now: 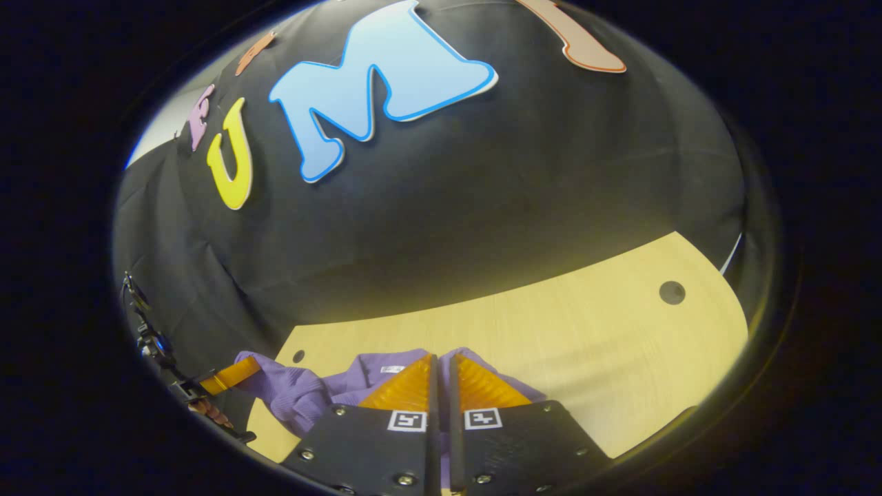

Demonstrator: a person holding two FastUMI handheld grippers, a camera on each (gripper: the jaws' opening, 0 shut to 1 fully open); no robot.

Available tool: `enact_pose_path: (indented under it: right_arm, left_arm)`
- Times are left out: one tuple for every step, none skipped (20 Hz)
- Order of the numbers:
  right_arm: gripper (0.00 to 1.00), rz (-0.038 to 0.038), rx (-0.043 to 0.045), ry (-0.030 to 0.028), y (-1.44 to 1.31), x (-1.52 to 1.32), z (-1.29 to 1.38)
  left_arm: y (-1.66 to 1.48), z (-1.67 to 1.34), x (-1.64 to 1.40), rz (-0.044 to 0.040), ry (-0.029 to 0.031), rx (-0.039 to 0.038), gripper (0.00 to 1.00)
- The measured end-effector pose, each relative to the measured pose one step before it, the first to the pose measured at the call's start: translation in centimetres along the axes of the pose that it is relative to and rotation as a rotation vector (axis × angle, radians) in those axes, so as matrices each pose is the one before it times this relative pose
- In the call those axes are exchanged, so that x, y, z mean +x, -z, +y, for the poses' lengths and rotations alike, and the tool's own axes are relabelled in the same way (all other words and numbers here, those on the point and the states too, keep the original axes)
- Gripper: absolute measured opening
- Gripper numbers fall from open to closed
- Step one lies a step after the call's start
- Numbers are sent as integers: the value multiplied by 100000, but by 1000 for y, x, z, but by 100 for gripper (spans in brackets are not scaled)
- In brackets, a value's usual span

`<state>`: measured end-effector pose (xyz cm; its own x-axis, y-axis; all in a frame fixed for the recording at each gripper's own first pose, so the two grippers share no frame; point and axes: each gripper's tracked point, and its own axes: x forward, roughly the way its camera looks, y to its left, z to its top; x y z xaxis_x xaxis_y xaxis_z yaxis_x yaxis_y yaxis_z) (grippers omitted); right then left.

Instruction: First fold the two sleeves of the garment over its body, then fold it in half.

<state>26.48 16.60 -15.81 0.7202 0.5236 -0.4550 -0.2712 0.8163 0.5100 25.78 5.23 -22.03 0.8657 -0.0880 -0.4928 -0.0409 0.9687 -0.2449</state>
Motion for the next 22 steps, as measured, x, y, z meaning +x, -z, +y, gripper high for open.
enact_pose_path:
  right_arm:
    - [5, -96, 172, 180, -350, 790, -281]
    - [5, 22, 168, 211, -278, 799, -179]
    - [5, 176, 356, -35, -168, 783, -170]
    - [5, 247, 247, -38, -157, 583, -17]
    - [5, 394, 301, 16, 67, 656, -114]
    - [5, 510, 237, 2, 36, 594, -59]
    - [5, 314, 190, 144, 95, 558, -20]
    - [5, 237, -3, 194, 48, 453, -74]
    - [5, 195, -257, 280, 21, 517, -112]
    - [5, 165, -613, 348, -77, 475, -44]
    - [5, 171, -1084, 335, -97, 572, -23]
    - [5, -60, -1577, 595, -88, 502, -99]
    - [5, -565, -1263, 672, -182, 480, 8]
    - [5, -410, -1420, 439, -1, 331, 83]
    - [5, -425, -1499, 880, 101, 330, -57]
    - [5, -321, -1689, 1178, 109, 301, -111]
    - [5, -172, -1918, 1545, 197, 225, -124]
    - [5, -24, -1751, 1531, 137, 254, -259]
    - [5, -249, -1754, 1539, 249, 335, -374]
    - [5, 120, -1776, 1698, 236, 340, -355]
    - [5, -3, -1902, 1356, 234, 383, -92]
    - [5, 441, -2309, 1344, 366, 278, -179]
  left_arm:
    - [-10, 0, 925, 109, -459, 986, 7]
    - [200, 116, 687, 163, -750, 866, 7]
    - [231, -60, 682, 485, -254, 368, 7]
    - [183, -21, 541, 379, -472, 401, 7]
    - [94, 34, 550, 269, -599, 537, 7]
    - [180, 203, 431, 129, -461, 350, 7]
    - [64, 150, 454, 43, -350, 300, 7]
    - [225, 173, 547, 548, -585, 387, 7]
    - [279, 249, 592, 522, -548, 364, 7]
    - [247, 308, 503, 621, -874, 439, 7]
    - [228, 325, 536, 457, -849, 416, 7]
    - [273, 292, 457, 405, -843, 576, 7]
    - [174, 205, 407, 312, -633, 706, 7]
    - [122, 108, 402, -74, -576, 951, 7]
    - [46, 11, 376, -179, -442, 1090, 7]
    - [-5, -28, 314, -355, -403, 1078, 7]
    - [55, -49, 387, -159, -122, 1132, 7]
    - [202, -108, 386, -120, -457, 1162, 7]
    - [251, -31, 483, 220, -515, 1079, 7]
    - [423, 5, 626, 399, -698, 769, 7]
    - [545, -16, 509, 849, -705, 685, 7]
    - [555, -19, 496, 1034, -722, 846, 7]
